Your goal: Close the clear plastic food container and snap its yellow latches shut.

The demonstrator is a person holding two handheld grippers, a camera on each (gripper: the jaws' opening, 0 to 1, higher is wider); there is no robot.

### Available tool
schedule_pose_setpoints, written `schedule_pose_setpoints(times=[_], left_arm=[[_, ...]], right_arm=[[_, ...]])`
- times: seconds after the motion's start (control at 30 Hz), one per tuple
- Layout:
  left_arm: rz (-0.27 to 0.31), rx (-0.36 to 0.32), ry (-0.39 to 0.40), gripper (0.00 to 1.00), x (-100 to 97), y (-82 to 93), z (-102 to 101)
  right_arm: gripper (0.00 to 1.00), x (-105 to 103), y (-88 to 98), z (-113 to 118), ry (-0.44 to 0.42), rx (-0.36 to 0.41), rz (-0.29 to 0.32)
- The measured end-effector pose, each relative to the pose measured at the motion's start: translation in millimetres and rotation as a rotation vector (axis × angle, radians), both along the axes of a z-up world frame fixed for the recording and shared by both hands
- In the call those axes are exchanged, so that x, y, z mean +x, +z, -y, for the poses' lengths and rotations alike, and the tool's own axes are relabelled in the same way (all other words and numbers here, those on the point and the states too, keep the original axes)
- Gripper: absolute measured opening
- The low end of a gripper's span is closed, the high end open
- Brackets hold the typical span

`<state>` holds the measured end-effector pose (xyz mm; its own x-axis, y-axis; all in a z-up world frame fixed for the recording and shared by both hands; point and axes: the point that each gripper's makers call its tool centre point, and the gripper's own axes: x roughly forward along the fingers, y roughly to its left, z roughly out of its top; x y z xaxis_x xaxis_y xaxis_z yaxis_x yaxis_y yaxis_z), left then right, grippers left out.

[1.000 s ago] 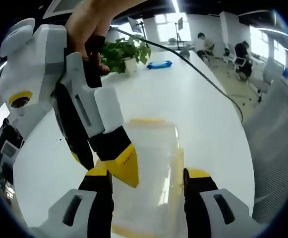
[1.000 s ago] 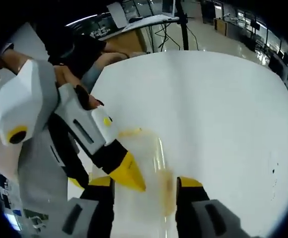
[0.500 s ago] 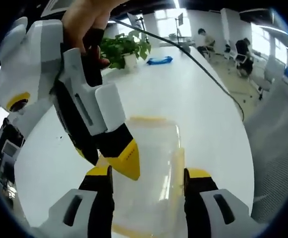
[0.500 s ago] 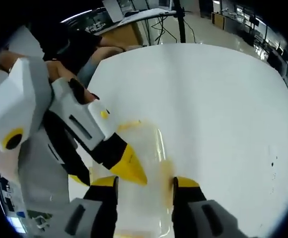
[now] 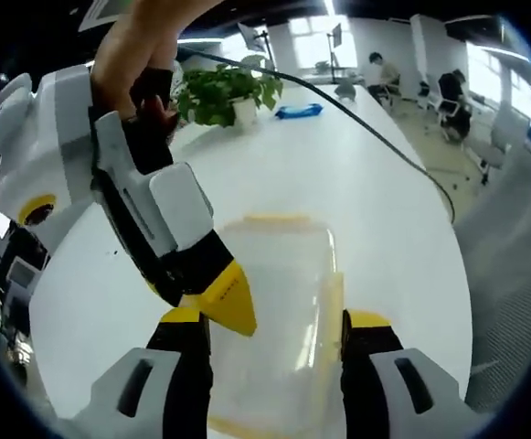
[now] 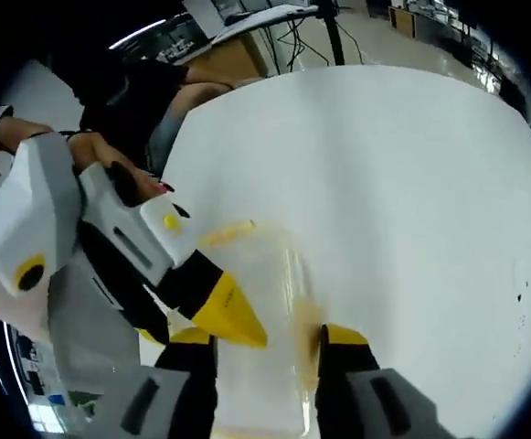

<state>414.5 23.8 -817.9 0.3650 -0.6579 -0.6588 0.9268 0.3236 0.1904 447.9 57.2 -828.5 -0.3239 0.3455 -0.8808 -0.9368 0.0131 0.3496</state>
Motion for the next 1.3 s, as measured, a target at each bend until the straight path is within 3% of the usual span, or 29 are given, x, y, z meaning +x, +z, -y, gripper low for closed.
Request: schedule_pose_setpoints(times=[0.07, 0.17, 0.5, 0.53, 0.57, 0.6, 0.63, 0.77, 0.8, 0.9, 1.0, 1.03, 1.1, 1.3], left_arm=[[0.061, 0.024, -0.007, 0.52, 1.7, 2.4, -0.6], [0.061, 0.004, 0.007, 0.52, -6.6, 3.6, 4.9], [0.066, -0.013, 0.003, 0.52, -5.1, 3.8, 5.9], [0.065, -0.016, 0.003, 0.52, -3.1, 2.3, 4.5], [0.032, -0.019, -0.056, 0.52, -13.7, 2.4, 10.2], [0.067, -0.011, -0.035, 0.52, -7.8, 8.5, 7.8], [0.058, -0.018, -0.032, 0.52, -9.4, 9.6, 7.7], [0.052, -0.02, -0.034, 0.52, 7.3, -13.4, -4.1], [0.058, -0.018, -0.034, 0.52, 5.1, -10.7, -2.7], [0.066, -0.004, -0.041, 0.53, -0.1, -5.8, 0.7], [0.067, 0.0, -0.043, 0.53, -2.3, -3.6, 1.5], [0.068, -0.001, -0.046, 0.53, -2.4, -3.5, 1.9], [0.066, -0.001, -0.046, 0.53, -3.5, -3.1, 2.5], [0.06, -0.003, -0.045, 0.53, -2.9, -3.9, 3.9]], right_arm=[[0.4, -1.9, 0.4, -1.1, -0.009, 0.018, 0.012], [0.4, -1.7, -0.4, -1.3, -0.025, 0.043, 0.019], [0.4, -2.1, 0.7, -3.0, -0.04, 0.039, 0.03], [0.4, -1.9, 0.9, -3.4, -0.069, 0.044, 0.015], [0.39, -5.9, 0.7, -6.9, -0.092, 0.056, -0.033], [0.39, -7.0, 4.2, -2.9, -0.05, 0.066, -0.029], [0.39, -6.0, 3.6, -1.1, -0.064, 0.069, -0.03], [0.39, -7.8, 3.0, -3.1, -0.066, 0.06, -0.03], [0.4, -8.5, 3.2, -3.4, -0.06, 0.063, -0.029], [0.42, -6.9, 3.7, -3.3, -0.044, 0.085, -0.003], [0.45, -2.9, 4.3, -4.3, -0.077, 0.118, 0.027], [0.46, -0.8, 3.7, -2.3, -0.127, 0.111, 0.023], [0.47, 2.0, 4.4, 0.7, -0.123, 0.127, 0.045], [0.35, 2.0, 7.8, 4.0, -0.06, 0.123, 0.088]])
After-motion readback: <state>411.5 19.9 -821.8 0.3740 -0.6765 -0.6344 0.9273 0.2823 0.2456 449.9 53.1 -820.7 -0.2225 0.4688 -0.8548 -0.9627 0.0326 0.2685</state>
